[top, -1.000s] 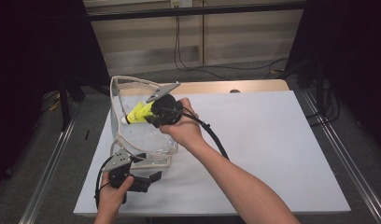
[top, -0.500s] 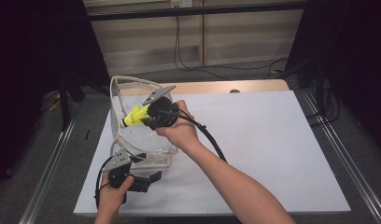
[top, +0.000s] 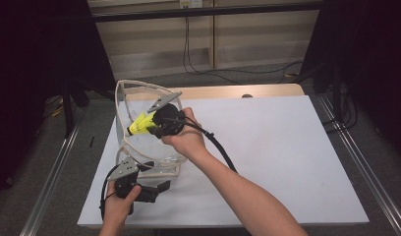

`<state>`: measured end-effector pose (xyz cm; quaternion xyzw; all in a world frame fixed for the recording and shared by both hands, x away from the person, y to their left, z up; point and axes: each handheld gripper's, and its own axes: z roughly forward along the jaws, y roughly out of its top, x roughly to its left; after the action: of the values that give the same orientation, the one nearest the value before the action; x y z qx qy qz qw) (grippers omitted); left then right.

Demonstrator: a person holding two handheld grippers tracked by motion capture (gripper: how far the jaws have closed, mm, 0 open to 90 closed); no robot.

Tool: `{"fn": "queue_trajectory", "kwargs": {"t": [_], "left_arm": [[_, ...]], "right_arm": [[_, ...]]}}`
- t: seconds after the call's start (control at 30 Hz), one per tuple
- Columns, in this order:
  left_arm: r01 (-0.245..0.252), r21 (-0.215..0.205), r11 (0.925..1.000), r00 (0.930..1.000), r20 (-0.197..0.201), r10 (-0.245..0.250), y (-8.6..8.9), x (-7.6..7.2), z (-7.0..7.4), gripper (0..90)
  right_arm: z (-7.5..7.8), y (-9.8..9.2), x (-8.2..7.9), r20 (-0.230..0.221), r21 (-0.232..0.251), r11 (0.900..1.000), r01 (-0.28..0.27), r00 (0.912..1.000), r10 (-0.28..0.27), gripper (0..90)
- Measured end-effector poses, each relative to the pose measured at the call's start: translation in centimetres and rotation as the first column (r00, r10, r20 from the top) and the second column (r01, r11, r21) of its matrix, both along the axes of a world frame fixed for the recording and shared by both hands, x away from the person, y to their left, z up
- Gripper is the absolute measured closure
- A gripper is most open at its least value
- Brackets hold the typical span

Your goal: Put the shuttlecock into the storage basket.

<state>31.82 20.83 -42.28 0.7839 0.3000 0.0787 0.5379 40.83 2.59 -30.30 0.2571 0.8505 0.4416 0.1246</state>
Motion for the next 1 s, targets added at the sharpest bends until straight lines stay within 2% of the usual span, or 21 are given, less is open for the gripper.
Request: {"fn": "queue_trajectory", "kwargs": {"t": [0.5,0.73,0.9,1.0], "left_arm": [[-0.002,0.0,1.0,1.0,-0.001,0.002,0.2,0.0,0.0,3.6],[-0.013,0.003,0.9999,0.9999,0.0,0.013,0.1,0.0,0.0,3.6],[-0.004,0.0,1.0,1.0,-0.001,0.004,0.2,0.0,0.0,3.6],[-0.018,0.002,0.9998,0.9998,0.003,0.018,0.2,0.0,-0.1,3.6]], "right_arm": [[-1.0,0.9,0.7,-0.023,0.009,1.0,0.024,0.9994,-0.024,82.6],[-1.2,1.3,1.0,-0.025,0.009,1.0,0.022,0.9994,-0.022,82.6],[-1.2,1.5,1.0,-0.026,0.009,1.0,0.019,0.9995,-0.019,82.6],[-1.2,1.6,1.1,-0.023,0.012,1.0,0.018,0.9996,-0.018,82.6]]}}
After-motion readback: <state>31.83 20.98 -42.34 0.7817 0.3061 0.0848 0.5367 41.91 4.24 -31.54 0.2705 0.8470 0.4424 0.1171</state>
